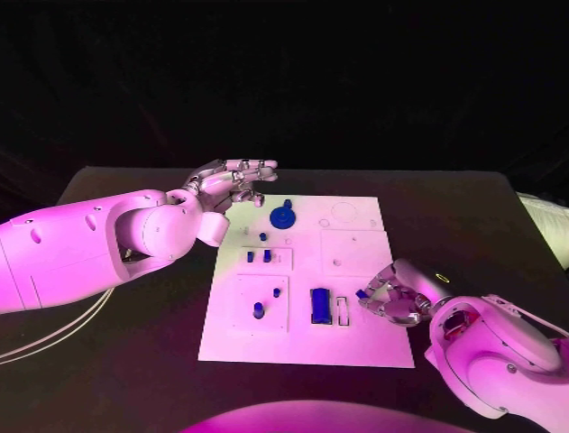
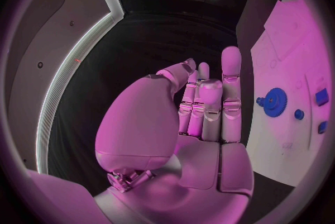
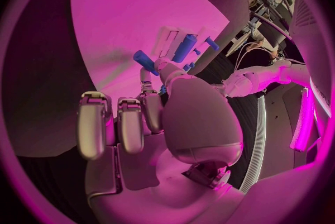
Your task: Assemble the parts on the task board
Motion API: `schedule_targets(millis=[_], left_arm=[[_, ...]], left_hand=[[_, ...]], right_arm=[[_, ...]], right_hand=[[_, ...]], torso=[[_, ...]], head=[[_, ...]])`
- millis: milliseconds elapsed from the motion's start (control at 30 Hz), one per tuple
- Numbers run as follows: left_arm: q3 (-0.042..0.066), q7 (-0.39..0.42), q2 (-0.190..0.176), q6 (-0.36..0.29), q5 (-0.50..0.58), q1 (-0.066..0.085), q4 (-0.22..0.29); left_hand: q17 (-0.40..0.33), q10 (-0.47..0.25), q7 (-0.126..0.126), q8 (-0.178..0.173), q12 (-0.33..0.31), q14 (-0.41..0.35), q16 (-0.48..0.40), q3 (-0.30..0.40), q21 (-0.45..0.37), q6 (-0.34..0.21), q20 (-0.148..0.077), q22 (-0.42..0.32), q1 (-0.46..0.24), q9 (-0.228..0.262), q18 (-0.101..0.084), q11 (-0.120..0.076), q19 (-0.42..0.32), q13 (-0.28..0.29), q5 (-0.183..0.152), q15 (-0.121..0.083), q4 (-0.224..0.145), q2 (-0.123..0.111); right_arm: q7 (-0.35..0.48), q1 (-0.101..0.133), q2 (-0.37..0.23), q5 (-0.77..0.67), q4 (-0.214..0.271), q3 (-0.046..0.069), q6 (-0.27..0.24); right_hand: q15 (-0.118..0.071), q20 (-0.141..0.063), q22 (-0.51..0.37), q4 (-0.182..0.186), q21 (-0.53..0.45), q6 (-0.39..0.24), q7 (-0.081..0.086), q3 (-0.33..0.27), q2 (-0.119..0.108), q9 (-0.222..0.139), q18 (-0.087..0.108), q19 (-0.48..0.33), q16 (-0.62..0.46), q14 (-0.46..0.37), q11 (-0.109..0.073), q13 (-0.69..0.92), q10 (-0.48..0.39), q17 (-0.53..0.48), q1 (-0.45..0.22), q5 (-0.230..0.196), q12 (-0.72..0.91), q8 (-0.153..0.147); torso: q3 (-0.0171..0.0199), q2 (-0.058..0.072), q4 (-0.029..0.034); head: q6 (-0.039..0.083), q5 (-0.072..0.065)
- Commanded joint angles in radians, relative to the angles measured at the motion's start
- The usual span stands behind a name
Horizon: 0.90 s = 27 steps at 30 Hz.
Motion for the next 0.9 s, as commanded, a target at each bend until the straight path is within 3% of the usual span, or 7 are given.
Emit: schedule_targets(millis=[33,167,333,900], left_arm=[[0.001,0.006,0.003,0.018,-0.005,0.000,0.004],[0.001,0.005,0.004,0.018,-0.005,0.000,0.005],[0.001,0.005,0.004,0.019,-0.005,0.000,0.007],[0.001,0.001,0.002,0.025,-0.005,0.001,0.014]], left_hand=[[-0.002,-0.006,0.001,-0.003,0.004,-0.007,-0.004,-0.002,-0.006,-0.004,0.002,-0.002,0.000,0.000,0.015,0.001,-0.006,0.001,0.001,0.002,-0.002,0.007],[-0.002,-0.006,0.001,-0.003,0.004,-0.007,-0.004,-0.002,-0.006,-0.004,0.002,-0.002,0.000,0.000,0.015,0.001,-0.006,0.001,0.001,0.002,-0.002,0.007],[-0.002,-0.006,0.001,-0.003,0.004,-0.007,-0.004,-0.002,-0.006,-0.004,0.002,-0.002,0.000,0.000,0.015,0.001,-0.006,0.001,0.001,0.002,-0.002,0.007],[-0.005,-0.008,0.002,-0.003,0.005,-0.009,-0.005,-0.004,-0.011,-0.005,0.003,-0.005,-0.003,0.000,0.016,0.002,-0.008,0.001,0.000,0.003,-0.002,0.006]], right_arm=[[-0.002,0.000,0.011,0.091,0.000,0.000,-0.028],[-0.017,0.000,0.028,0.134,-0.010,0.000,-0.004],[-0.019,0.000,0.050,0.178,-0.025,0.000,0.015],[-0.041,0.000,0.085,0.199,-0.050,-0.001,0.051]], right_hand=[[-0.005,-0.004,0.041,0.012,0.000,0.010,0.000,-0.005,-0.007,0.000,-0.019,0.021,0.007,0.093,0.001,0.090,0.004,0.208,-0.018,0.016,0.005,0.000],[-0.005,-0.005,0.043,0.021,0.001,0.016,-0.001,-0.015,-0.018,0.002,-0.019,0.022,0.008,0.093,0.000,0.093,0.006,0.209,-0.037,0.029,0.009,0.002],[-0.007,-0.006,0.044,0.035,0.002,0.024,-0.004,-0.039,-0.030,0.004,-0.019,0.023,0.008,0.093,-0.001,0.095,0.009,0.209,-0.063,0.080,0.011,0.003],[-0.011,-0.009,0.046,0.048,0.003,0.039,-0.010,-0.065,-0.027,0.012,-0.019,0.024,0.008,0.093,-0.006,0.097,0.011,0.210,-0.083,0.094,0.012,0.012]], torso=[[-0.0009,0.000,-0.0004],[-0.0009,0.000,-0.0002],[-0.0003,0.000,-0.0004],[0.0002,0.000,-0.0012]], head=[[-0.002,0.000],[-0.002,0.000],[-0.002,0.001],[-0.005,0.006]])
